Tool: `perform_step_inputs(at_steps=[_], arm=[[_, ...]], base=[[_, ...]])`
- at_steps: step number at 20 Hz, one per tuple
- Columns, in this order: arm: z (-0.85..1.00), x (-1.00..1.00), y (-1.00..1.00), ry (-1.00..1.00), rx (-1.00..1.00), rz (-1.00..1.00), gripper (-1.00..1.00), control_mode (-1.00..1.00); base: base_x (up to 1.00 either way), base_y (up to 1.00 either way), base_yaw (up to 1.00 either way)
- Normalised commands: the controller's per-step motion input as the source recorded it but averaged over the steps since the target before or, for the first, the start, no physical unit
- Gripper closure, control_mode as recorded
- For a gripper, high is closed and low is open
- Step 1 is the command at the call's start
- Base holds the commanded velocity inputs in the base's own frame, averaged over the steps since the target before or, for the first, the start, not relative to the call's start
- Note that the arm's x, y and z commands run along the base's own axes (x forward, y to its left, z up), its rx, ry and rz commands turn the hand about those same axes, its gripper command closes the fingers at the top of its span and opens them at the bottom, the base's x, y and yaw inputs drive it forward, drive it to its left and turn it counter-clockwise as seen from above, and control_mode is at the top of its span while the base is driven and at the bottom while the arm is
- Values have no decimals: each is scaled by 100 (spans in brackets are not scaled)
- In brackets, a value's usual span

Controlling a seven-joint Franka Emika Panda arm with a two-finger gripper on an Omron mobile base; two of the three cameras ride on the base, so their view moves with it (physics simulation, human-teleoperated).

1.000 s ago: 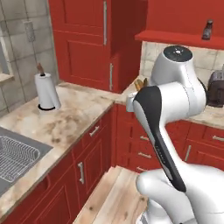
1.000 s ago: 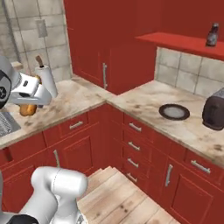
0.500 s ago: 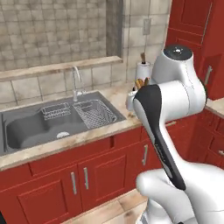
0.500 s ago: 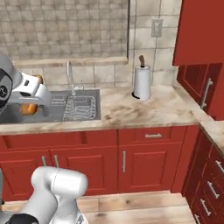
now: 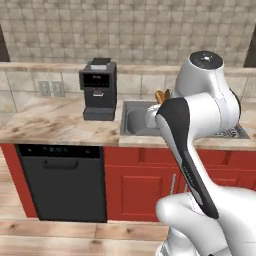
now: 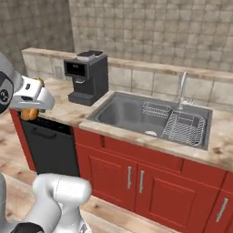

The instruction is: Move the hot dog bun to the plate on the dining table and place the condiment next to that plate. Then navigate to the fridge and take the sausage and place it on the plate as well.

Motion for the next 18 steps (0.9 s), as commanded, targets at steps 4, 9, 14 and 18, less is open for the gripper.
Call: perform_step_inputs(at_steps=[4, 9, 14, 18], arm=[[0, 0, 0, 0, 0, 0, 100, 100], [0, 0, 0, 0, 0, 0, 100, 100], [0, 0, 0, 0, 0, 0, 100, 100], [0, 0, 0, 0, 0, 0, 100, 100]], base=[[-7, 100, 60], [1, 100, 47], [48, 100, 30], [76, 100, -2]])
